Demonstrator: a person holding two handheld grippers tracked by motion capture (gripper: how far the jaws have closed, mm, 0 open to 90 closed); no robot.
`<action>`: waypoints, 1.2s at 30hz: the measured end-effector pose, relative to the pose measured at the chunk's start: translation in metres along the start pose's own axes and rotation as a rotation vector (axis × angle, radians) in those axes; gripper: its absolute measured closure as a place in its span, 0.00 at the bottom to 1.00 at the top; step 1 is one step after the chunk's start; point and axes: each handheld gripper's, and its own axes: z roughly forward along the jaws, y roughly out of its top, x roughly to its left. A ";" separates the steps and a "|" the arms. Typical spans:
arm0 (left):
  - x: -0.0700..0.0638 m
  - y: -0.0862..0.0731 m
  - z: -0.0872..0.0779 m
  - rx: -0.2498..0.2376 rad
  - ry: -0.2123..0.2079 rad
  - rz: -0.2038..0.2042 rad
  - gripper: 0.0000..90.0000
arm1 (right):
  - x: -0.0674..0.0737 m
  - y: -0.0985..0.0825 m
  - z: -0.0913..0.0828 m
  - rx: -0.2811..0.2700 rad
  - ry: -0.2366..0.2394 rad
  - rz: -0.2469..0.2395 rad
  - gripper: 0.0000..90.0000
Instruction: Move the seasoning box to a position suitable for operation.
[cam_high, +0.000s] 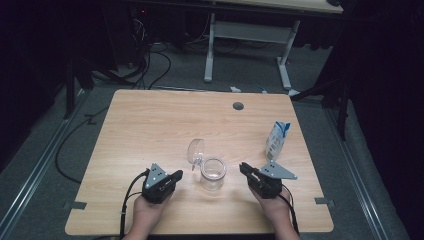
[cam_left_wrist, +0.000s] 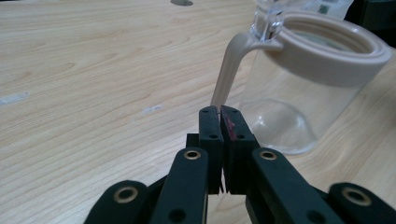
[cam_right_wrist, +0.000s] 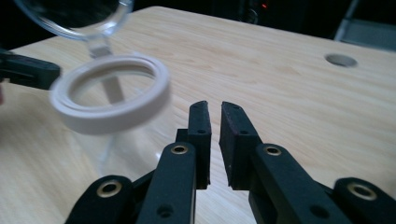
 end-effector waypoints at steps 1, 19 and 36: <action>0.001 -0.001 -0.001 -0.001 0.004 0.000 0.97 | -0.003 -0.003 -0.001 0.010 -0.020 0.005 0.91; 0.008 -0.006 -0.010 -0.022 0.034 -0.014 0.92 | -0.043 -0.025 -0.034 0.036 -0.196 0.047 0.79; 0.005 -0.006 -0.010 -0.035 0.008 -0.001 0.92 | -0.078 -0.008 -0.023 0.058 -0.347 0.086 0.47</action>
